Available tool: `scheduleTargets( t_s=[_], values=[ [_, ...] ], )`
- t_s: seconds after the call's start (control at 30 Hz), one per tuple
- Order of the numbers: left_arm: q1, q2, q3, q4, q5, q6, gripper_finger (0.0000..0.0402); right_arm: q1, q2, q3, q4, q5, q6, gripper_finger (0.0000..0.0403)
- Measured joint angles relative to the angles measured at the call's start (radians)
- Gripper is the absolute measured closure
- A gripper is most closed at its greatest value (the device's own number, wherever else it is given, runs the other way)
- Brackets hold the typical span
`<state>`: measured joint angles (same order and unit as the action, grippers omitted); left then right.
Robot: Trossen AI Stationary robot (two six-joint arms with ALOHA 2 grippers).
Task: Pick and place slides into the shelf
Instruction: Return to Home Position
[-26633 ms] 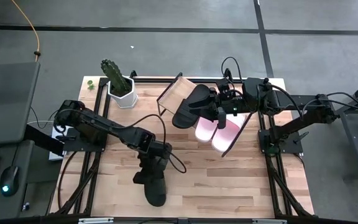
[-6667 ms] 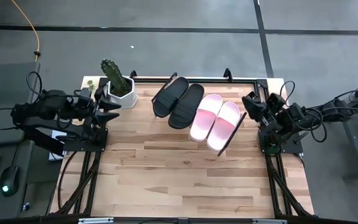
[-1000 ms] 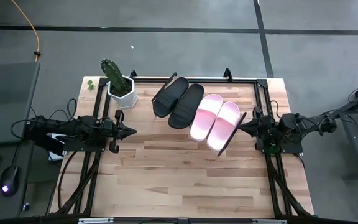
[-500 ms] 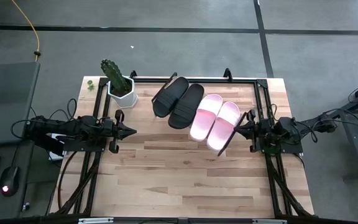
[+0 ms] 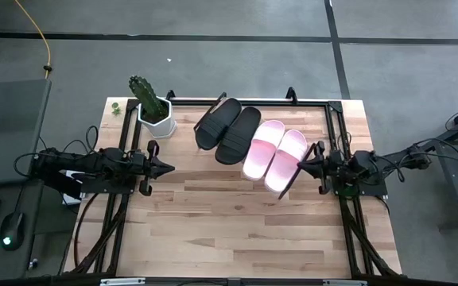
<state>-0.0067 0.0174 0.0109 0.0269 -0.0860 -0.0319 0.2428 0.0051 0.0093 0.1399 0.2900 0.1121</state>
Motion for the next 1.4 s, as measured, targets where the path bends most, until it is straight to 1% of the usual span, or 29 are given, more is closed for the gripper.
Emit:
scheduleTargets(
  t_s=[0.17, 0.27, 0.4, 1.4],
  values=[
    [0.000, 0.000, 0.000, 0.000, 0.000, 0.000, 0.0401, 0.000, 0.000, 0.000, -0.071, -0.011, 0.116, 0.0403],
    [0.000, 0.000, 0.000, 0.000, 0.000, -0.001, 0.0401, 0.000, 0.001, 0.000, -0.076, -0.011, 0.158, 0.0403],
    [0.000, 0.000, 0.000, 0.000, 0.000, -0.031, 0.0401, 0.000, 0.001, 0.000, -0.077, -0.012, 0.141, 0.0403],
    [0.000, 0.000, 0.000, 0.000, 0.000, -0.026, 0.0401, 0.000, 0.001, -0.001, -0.079, -0.013, 0.142, 0.0402]
  ],
)
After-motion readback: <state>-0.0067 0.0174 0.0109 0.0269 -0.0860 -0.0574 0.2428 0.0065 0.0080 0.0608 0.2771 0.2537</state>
